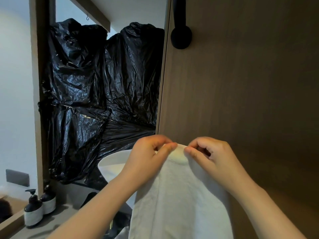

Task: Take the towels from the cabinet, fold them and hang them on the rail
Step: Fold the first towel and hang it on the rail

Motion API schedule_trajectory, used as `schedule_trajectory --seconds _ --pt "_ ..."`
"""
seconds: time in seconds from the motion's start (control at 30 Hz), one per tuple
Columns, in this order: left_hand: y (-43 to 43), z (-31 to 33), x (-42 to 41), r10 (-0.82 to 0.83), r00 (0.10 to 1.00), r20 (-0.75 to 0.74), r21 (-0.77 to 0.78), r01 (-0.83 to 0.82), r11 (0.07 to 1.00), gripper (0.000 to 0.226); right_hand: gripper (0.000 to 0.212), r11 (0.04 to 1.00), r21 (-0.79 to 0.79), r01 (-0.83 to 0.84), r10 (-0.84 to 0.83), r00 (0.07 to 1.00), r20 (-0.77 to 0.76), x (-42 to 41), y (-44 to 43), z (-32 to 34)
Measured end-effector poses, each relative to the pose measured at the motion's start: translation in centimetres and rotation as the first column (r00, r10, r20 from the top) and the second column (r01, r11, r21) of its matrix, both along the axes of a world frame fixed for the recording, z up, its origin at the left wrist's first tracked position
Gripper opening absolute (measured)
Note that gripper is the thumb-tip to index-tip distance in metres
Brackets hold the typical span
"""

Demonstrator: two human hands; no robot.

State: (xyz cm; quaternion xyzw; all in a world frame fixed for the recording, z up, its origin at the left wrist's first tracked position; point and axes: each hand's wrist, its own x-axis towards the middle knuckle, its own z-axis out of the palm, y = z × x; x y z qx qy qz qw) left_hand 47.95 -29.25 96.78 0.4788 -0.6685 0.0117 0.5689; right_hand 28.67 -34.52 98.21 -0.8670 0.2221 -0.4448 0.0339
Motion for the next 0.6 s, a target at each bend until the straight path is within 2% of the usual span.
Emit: schedule_trajectory --seconds 0.17,0.27,0.37,0.47,0.6 --pt "-0.9 -0.7 1.1 0.088 0.993 -0.077 -0.04 -0.091 0.995 0.02 0.014 0.984 0.166 0.071 -0.069 0.997 -0.019 -1.4 -1.2 -2.3" --pt "-1.3 -0.8 1.8 0.138 0.984 -0.113 -0.07 -0.146 0.987 0.02 0.012 0.969 0.212 0.126 -0.12 0.992 -0.04 -2.1 -1.8 -3.5" --pt "-1.6 -1.0 2.5 0.181 0.975 -0.127 -0.077 -0.191 0.979 0.017 0.009 0.958 0.221 0.185 -0.174 0.983 -0.066 -2.8 -2.3 -4.1" --pt "-1.7 -1.4 2.8 0.214 0.97 -0.113 -0.081 -0.224 0.971 0.025 0.007 0.95 0.203 0.236 -0.225 0.971 -0.076 -3.6 -2.6 -4.7" --pt "-2.1 -1.6 3.4 0.27 0.955 -0.121 -0.064 -0.279 0.958 0.018 0.006 0.944 0.16 0.288 -0.285 0.958 -0.042 -4.4 -2.5 -5.3"
